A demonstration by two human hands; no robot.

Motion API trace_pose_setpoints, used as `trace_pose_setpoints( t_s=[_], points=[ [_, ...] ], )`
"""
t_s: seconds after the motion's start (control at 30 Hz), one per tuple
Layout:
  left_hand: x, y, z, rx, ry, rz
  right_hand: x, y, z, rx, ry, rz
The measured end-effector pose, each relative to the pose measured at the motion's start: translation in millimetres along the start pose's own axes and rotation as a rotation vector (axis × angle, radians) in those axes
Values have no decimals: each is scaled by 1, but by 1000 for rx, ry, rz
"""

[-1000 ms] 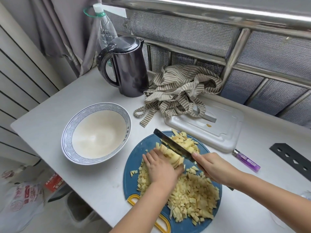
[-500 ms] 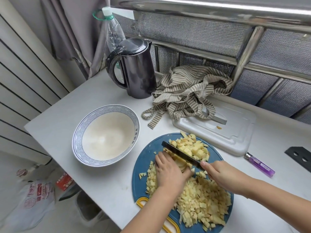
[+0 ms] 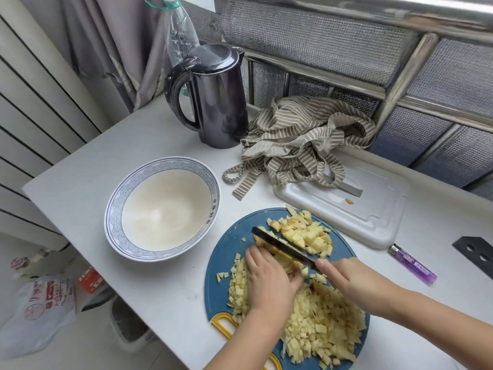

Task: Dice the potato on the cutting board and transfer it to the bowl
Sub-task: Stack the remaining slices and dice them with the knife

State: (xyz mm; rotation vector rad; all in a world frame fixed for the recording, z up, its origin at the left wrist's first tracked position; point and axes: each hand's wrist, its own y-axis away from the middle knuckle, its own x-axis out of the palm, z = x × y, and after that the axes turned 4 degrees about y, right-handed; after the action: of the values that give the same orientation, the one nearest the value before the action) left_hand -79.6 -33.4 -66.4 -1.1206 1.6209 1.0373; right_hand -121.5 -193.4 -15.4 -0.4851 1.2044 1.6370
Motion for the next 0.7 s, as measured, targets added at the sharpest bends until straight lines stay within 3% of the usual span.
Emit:
trace_pose_setpoints(
  t_s=[0.53,0.7],
  points=[
    [-6,3,2,26,56,114,14,4,10,58,106,-55],
    [-12,2,-5,39,-63,198,8,-4,19,61,125,-20]
  ],
)
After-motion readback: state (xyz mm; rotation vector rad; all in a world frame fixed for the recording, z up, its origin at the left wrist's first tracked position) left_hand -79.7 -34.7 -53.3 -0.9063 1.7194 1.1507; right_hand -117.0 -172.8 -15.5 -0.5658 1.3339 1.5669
